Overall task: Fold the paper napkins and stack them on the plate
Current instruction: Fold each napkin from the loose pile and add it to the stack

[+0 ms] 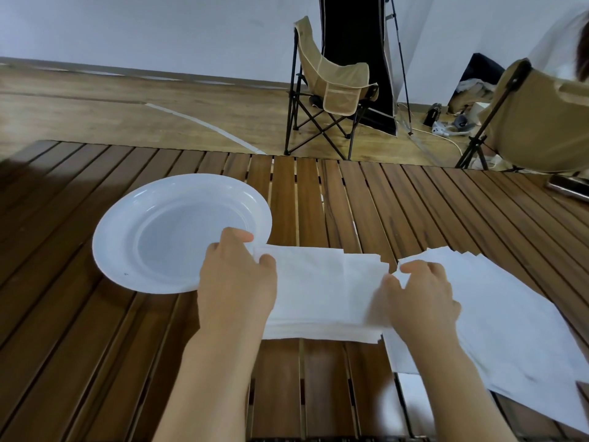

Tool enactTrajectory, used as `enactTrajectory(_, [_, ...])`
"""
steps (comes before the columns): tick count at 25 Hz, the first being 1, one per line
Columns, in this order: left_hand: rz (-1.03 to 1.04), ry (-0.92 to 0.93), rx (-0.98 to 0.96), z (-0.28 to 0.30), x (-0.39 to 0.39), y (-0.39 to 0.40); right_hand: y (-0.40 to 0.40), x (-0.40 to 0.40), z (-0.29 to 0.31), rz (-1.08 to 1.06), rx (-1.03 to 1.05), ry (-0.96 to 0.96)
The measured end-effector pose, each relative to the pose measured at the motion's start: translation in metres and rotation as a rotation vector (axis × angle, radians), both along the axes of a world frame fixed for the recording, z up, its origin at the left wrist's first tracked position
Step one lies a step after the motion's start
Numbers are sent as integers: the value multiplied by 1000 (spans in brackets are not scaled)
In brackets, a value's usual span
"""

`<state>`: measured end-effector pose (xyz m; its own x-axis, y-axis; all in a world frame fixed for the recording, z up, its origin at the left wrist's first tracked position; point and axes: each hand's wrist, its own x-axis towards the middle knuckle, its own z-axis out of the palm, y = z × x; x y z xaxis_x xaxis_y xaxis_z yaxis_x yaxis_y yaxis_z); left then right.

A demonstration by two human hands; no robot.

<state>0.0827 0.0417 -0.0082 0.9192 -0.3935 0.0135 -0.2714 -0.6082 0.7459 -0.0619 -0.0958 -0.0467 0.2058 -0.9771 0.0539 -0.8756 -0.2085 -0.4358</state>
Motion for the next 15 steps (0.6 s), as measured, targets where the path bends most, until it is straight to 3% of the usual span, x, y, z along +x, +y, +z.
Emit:
enactTrajectory(7, [-64, 33, 34, 0, 0, -2, -17, -18, -14, -80, 282, 275])
enactTrajectory(10, [-69, 44, 40, 0, -1, -3, -19, -16, -22, -82, 370, 305])
enactTrajectory(15, [-64, 62, 36, 2, 0, -2, -16, -13, -23, -96, 334, 273])
